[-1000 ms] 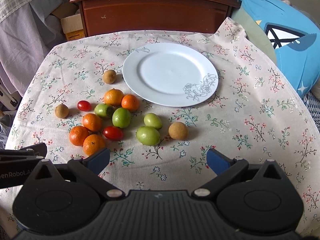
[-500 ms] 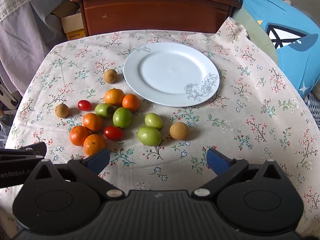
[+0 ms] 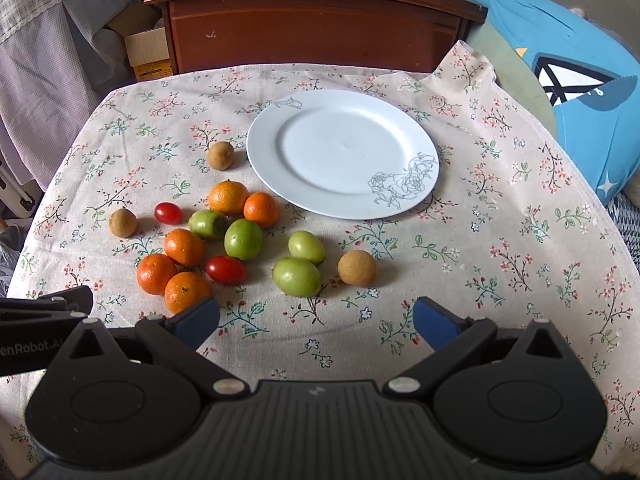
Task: Organize fruits
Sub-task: 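Move both tools toward the fruit cluster beside the white plate, then grasp a brown round fruit with the left tool while the right tool grasps another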
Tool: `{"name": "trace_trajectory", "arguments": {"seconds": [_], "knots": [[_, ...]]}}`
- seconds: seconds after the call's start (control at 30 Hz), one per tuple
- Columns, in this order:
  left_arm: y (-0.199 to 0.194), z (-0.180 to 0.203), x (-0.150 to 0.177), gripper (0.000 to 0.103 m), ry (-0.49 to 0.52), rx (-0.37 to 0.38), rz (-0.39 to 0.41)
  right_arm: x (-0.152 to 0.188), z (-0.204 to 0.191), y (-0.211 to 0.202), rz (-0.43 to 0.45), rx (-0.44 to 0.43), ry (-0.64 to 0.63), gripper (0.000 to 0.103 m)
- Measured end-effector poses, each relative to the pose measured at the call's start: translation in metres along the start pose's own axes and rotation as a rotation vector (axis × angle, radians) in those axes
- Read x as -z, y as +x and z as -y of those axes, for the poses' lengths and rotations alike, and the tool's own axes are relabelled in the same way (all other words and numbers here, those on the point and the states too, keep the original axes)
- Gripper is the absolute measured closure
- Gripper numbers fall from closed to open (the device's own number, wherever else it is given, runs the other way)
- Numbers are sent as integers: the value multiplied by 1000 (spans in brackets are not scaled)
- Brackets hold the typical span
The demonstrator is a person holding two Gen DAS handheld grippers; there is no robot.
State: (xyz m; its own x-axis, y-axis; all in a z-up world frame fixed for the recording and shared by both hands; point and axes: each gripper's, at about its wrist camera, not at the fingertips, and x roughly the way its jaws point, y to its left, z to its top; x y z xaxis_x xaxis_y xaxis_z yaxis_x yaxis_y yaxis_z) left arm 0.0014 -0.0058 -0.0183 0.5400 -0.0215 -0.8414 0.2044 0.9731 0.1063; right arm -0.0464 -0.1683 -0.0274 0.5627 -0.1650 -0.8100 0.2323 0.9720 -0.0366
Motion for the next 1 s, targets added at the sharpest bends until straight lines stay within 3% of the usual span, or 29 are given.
{"name": "trace_trajectory", "arguments": {"seconds": [0.13, 0.4, 0.5, 0.63, 0.73, 1.0], "knots": [[-4, -1, -4, 1, 6, 33, 14, -6, 9, -5, 19, -30, 5, 2], [-12, -38, -29, 1, -17, 33, 41, -25, 58, -32, 177, -117, 65, 1], [-10, -50, -39, 1, -9, 17, 60, -25, 76, -25, 144, -148, 120, 1], [4, -52, -43, 1, 5, 78, 48, -20, 94, -10, 97, -152, 222, 1], [13, -44, -40, 2, 41, 74, 58, -16, 102, -2, 73, -173, 272, 3], [36, -33, -30, 3, 64, 141, 67, -4, 100, 24, 23, -163, 266, 20]]}}
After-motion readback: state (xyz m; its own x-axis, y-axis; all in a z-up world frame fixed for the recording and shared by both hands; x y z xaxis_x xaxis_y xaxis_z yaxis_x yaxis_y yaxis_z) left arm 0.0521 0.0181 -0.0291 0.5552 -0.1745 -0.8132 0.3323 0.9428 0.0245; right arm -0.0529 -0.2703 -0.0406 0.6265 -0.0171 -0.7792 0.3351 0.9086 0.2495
